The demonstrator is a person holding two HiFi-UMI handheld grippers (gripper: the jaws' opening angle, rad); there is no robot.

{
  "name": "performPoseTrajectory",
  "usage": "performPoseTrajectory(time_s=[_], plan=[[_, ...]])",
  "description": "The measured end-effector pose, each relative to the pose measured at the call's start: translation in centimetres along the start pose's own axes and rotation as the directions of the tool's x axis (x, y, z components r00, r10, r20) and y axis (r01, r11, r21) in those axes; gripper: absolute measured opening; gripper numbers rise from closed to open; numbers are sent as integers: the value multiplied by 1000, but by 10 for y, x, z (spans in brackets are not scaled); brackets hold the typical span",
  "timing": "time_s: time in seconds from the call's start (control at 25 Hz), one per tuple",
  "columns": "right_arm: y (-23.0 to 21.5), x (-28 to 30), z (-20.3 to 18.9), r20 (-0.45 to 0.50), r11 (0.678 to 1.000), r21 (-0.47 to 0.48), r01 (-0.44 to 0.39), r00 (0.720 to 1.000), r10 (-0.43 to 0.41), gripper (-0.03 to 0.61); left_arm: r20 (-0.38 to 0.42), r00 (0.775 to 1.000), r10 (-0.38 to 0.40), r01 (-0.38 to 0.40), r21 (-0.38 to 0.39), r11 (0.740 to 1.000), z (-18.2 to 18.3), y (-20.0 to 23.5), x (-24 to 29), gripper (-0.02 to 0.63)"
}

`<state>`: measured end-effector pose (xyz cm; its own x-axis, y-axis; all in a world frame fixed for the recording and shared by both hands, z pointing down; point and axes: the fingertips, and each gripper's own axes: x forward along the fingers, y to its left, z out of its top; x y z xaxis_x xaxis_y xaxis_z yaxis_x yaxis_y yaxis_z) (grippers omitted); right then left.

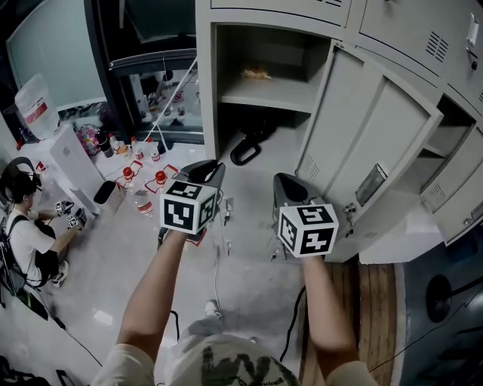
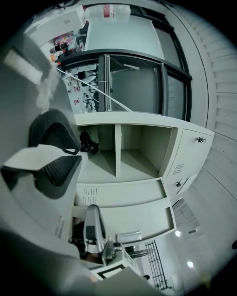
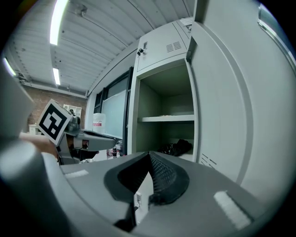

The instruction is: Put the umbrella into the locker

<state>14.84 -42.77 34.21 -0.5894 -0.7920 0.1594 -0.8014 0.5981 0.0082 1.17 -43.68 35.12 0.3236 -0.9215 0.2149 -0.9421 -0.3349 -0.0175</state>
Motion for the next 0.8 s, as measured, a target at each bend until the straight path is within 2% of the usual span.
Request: performPoseTrajectory(time_s=[0.12, 0.8], plan=[[3, -4, 1, 2, 1000, -5, -5, 1000, 5, -3, 5, 1000, 0, 0, -4, 1000, -2, -3, -8, 7], [6, -9, 7, 23, 1000, -13, -24, 999, 24, -3, 11, 1000, 26, -26, -35, 999, 1, 2, -19, 6]])
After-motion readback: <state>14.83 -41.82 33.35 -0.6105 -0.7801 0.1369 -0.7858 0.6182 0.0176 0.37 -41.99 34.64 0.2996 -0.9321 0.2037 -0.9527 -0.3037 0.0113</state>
